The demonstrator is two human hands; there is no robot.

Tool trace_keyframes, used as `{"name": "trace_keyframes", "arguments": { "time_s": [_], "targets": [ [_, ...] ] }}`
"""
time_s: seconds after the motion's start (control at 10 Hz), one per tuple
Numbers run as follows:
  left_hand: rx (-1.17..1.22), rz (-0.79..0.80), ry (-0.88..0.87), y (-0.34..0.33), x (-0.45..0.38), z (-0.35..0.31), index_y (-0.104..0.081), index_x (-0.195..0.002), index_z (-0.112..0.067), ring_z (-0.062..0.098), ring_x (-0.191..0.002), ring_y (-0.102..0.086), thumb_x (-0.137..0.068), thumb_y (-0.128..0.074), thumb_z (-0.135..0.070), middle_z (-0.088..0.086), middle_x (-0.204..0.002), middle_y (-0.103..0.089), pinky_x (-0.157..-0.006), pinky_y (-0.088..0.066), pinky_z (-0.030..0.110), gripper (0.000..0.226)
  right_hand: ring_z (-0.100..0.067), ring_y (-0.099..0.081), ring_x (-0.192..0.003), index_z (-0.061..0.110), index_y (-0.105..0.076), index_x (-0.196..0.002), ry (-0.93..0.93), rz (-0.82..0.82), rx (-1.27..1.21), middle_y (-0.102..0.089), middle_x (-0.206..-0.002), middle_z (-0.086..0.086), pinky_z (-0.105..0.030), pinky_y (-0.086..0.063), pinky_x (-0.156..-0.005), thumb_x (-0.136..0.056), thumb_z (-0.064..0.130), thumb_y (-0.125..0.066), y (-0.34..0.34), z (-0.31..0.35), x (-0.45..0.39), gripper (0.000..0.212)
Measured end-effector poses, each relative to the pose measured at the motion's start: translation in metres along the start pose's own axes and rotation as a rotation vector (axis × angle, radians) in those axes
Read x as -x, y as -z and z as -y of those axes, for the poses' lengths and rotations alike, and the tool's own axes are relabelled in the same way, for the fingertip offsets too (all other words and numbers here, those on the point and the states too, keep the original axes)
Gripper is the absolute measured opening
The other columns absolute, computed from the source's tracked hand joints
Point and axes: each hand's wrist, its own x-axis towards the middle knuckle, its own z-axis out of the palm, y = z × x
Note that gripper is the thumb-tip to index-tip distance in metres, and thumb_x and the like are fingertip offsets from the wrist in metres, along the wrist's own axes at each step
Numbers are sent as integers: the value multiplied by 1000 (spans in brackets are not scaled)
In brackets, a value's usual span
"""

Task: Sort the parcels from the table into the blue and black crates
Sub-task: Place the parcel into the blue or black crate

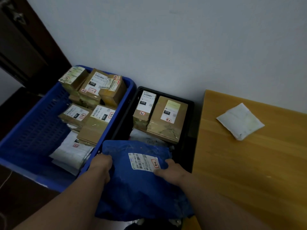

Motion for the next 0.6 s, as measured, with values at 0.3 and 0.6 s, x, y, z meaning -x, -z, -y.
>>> {"name": "trace_keyframes", "arguments": {
  "time_s": [0.3,0.6],
  "targets": [
    [-443,86,129,-28,-14,-22,-31,-149,-9,27,-138,-38,-104,-36,-32,13,-153,-35,-105,-41,26,51,-28,-21,-146,33,-13,-157,41,194,8,-14,-161,-3,-41,-25,-117,-71,56,-80,8,2,-7,111],
    [113,159,21,-51,-94,-36,-21,-154,-19,35,-128,-44,-100,-34,-4,16,-151,-36,-109,-38,48,58,-24,-8,-149,38,-1,-156,18,253,-34,-1,-163,5,-44,-14,-123,-62,51,-88,-12,27,-56,128]
  ]
}}
